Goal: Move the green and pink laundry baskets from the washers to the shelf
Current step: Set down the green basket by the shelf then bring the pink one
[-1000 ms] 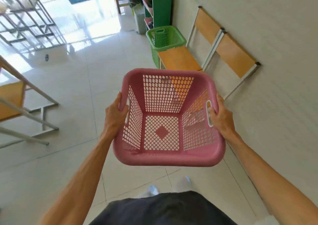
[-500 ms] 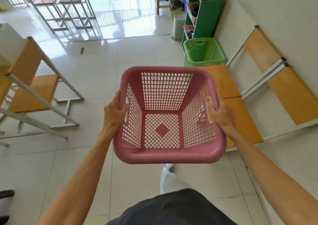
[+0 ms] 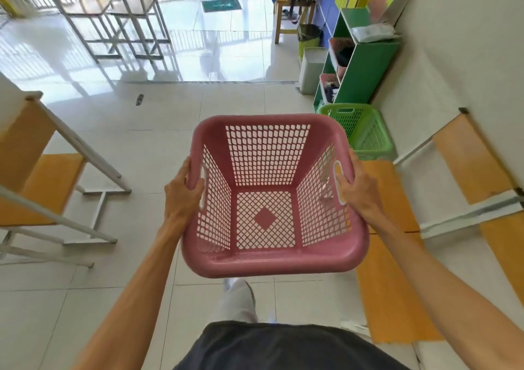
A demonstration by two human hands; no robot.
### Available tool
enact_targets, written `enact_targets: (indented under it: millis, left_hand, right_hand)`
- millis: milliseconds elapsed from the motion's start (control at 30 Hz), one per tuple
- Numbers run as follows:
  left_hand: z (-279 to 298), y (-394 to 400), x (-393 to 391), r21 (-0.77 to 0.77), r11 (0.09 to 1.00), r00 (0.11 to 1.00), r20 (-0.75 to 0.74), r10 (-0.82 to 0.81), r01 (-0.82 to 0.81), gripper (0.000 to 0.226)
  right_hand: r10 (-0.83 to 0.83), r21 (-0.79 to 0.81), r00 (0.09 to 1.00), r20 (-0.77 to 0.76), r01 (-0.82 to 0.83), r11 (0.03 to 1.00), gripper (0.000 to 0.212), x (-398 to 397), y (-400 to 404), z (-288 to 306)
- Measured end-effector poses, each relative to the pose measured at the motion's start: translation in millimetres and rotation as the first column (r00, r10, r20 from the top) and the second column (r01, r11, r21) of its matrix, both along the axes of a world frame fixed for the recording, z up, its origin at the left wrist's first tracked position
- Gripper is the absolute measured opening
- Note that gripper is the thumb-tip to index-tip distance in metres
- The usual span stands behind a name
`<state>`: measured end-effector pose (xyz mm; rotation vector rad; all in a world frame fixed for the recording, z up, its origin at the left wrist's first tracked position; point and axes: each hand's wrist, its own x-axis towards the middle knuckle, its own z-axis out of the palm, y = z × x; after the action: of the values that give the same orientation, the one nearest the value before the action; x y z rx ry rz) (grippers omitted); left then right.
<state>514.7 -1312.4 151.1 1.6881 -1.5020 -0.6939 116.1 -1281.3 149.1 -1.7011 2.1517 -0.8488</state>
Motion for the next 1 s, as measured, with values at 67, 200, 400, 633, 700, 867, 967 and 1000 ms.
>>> enact_targets:
  millis: [67,200,400,633,700,867,967,1000]
  left_hand:
    - [-3,-43,-4,-0.011,1.0,1.0,0.019,-0.006,0.006,0.064]
    - [-10,-140,-9,-0.016,0.998,0.998,-0.012,-0.057,0.057,0.063]
    - [-3,-297,-21,-0.021,0.986,0.985,-0.037,-0.166,0.165,0.062]
    - [6,-446,-72,-0.037,0.943,0.943,-0.013,-0.333,0.332,0.064]
    - [4,-481,-97,-0.042,0.925,0.926,0.018,-0.377,0.378,0.064]
    - [-3,-565,-177,-0.01,0.876,0.876,0.003,-0.483,0.483,0.064]
    - [-12,-613,-233,-0.002,0.836,0.835,0.015,-0.549,0.549,0.064]
    - [-14,-629,-253,0.006,0.824,0.824,0.011,-0.566,0.566,0.064]
  right_hand:
    - [-0.022,-0.011,1.0,-0.001,0.022,1.0,0.065,-2,-36,1]
    - [-0.103,0.005,0.995,0.016,0.103,0.995,0.066,-4,-113,-2]
    - [-0.193,-0.002,0.98,0.047,0.193,0.981,0.068,-8,-226,7]
    - [-0.374,-0.004,0.925,0.071,0.375,0.927,0.069,-42,-308,-3]
    - [-0.436,0.014,0.898,0.06,0.436,0.9,0.068,-58,-323,-9]
    - [-0.555,0.018,0.83,0.055,0.555,0.831,0.068,-103,-360,-20]
    - [-0.617,0.058,0.787,0.023,0.615,0.786,0.068,-142,-384,-25]
    - [-0.632,0.068,0.774,0.03,0.629,0.774,0.068,-157,-394,-25]
